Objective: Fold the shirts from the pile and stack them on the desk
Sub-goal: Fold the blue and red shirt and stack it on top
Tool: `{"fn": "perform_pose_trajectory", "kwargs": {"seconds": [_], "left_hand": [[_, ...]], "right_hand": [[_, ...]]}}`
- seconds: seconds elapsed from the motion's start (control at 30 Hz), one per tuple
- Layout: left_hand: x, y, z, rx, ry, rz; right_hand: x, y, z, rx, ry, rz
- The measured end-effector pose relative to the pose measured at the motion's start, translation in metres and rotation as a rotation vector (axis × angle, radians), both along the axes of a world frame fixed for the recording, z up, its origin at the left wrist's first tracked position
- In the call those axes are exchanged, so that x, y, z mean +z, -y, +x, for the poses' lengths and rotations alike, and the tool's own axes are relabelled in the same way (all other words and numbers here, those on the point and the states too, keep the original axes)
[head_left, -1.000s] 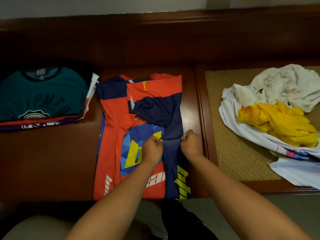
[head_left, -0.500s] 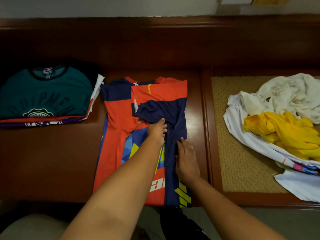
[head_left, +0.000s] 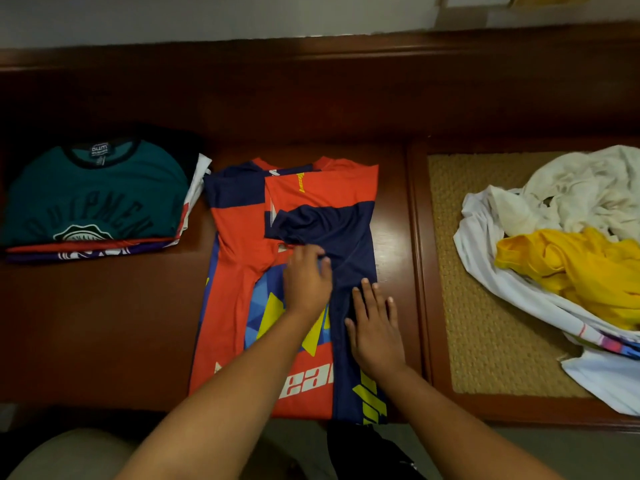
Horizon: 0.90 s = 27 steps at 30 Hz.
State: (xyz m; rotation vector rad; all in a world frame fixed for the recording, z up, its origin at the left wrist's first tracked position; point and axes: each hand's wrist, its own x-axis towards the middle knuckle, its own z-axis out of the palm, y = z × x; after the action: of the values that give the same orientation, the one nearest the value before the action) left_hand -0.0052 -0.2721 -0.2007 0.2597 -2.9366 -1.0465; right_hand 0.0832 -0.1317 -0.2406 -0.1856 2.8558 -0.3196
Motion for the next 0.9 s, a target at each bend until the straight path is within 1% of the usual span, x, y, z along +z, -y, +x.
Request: {"fn": "perform_pose_trajectory", "kwargs": {"seconds": [0.03,0.07,0.1,0.13,0.17,0.23,0.33,0.43,0.53,0.67,0.73,0.8,0.87,0.9], "left_hand": [[-0.005,0.001,0.01,-0.209,0.087,-0.168],[-0.011,0.004,0.018,-0.367,0.199,-0.328],[-0.016,0.008,0.022,-0.453,0.285,-0.448],[-0.017,0.013,0.024,-0.473,0.336,-0.504],[-0.017,0.018,0.026,-0.456,0.355,-0.521],[-0.017,0.027,0.031,-0.42,0.343,-0.493],[-0.011,0.042,0.054,-0.38,0.256,-0.436],[-0.01,0.063,0.102,-0.393,0.202,-0.458],[-0.014,0.086,0.164,-0.379,0.209,-0.499],[-0.013,0.119,0.236,-0.295,0.284,-0.509],[-0.008,0.135,0.257,-0.266,0.341,-0.497],[-0.006,0.151,0.269,-0.296,0.417,-0.458],[0.001,0.166,0.278,-0.32,0.401,-0.399],[0.006,0.173,0.284,-0.314,0.369,-0.373]], "right_hand": [[0.0,-0.001,0.0,0.014,0.002,0.018],[-0.001,-0.002,0.001,0.02,0.003,0.039],[-0.002,-0.003,0.001,0.017,0.003,0.058],[-0.004,-0.004,0.001,0.005,0.001,0.075],[-0.004,-0.005,0.001,-0.014,0.0,0.088],[-0.005,-0.005,0.001,-0.049,-0.007,0.1],[0.001,-0.004,0.013,-0.066,-0.04,0.081],[0.007,0.002,0.045,-0.007,-0.064,0.041],[0.008,0.014,0.086,0.069,-0.075,0.01],[0.018,0.034,0.132,0.023,-0.01,-0.03],[0.023,0.04,0.154,-0.001,0.075,-0.004],[0.026,0.042,0.173,-0.033,0.168,-0.013],[0.033,0.045,0.187,-0.078,0.136,-0.054],[0.037,0.047,0.193,-0.138,0.065,-0.093]]}}
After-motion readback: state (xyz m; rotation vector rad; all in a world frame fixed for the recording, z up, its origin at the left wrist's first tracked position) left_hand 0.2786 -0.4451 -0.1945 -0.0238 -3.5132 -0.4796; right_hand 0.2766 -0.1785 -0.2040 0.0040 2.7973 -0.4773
